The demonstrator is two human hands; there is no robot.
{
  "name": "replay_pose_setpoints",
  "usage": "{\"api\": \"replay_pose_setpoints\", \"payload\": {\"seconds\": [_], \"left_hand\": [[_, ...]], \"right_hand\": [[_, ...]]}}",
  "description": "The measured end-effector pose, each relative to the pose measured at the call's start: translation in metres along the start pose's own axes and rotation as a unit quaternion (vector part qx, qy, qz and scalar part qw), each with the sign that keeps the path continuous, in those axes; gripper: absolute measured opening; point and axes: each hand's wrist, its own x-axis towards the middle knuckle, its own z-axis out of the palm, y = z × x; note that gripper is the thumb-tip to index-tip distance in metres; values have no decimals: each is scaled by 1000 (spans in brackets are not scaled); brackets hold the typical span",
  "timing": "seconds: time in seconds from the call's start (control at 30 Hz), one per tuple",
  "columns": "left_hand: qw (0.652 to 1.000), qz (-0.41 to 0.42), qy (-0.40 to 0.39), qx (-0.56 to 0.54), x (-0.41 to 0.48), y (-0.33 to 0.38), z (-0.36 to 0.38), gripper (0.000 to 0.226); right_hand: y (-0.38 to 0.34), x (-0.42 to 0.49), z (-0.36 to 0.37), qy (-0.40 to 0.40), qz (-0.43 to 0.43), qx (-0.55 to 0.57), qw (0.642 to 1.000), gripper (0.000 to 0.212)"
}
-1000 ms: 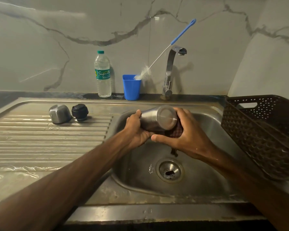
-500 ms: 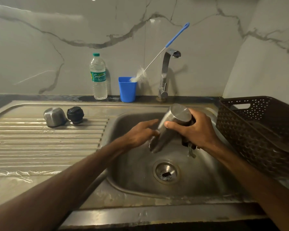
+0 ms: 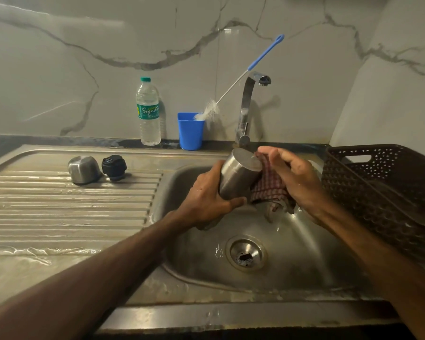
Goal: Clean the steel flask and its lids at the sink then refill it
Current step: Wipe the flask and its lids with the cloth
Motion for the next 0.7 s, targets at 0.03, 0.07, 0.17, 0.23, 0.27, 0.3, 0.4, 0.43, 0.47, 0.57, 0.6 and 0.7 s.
{"api": "replay_pose_setpoints", "payload": {"seconds": [0.03,0.07,0.17,0.23,0.27,0.3,0.4,0.43,0.47,0.57,0.6,0.7], "left_hand": [[1000,-16,2,15,0,-2,-1,90],[999,-25,4,29,0,-3,-1,88],[997,-22,9,67,-3,1,1,79],[997,-14,10,82,-4,3,3,76],[996,-10,8,90,-4,4,3,75],[995,-7,5,99,-5,5,2,76],[991,1,5,131,-5,7,0,79],[990,7,5,140,-5,8,0,79],[989,11,4,146,-6,8,1,80],[990,9,5,141,-6,11,3,79],[991,5,10,136,-6,11,4,78],[991,-7,12,134,-7,11,3,79]], "right_hand": [[1,2,-3,19,1,10,1000,48],[2,3,-4,35,-5,11,999,48],[5,3,-5,66,-31,-19,997,68],[5,1,-2,56,-39,-37,997,71],[6,0,0,49,-38,-38,997,70],[6,0,1,44,-33,-30,998,69],[3,-3,2,43,-23,-18,999,58],[1,-4,3,42,-38,-32,998,51],[-1,-5,5,40,-60,-54,996,44],[-3,-7,12,31,-110,-88,990,38],[-2,-6,14,29,-119,-95,988,38],[2,-5,16,15,-137,-104,985,40]]}}
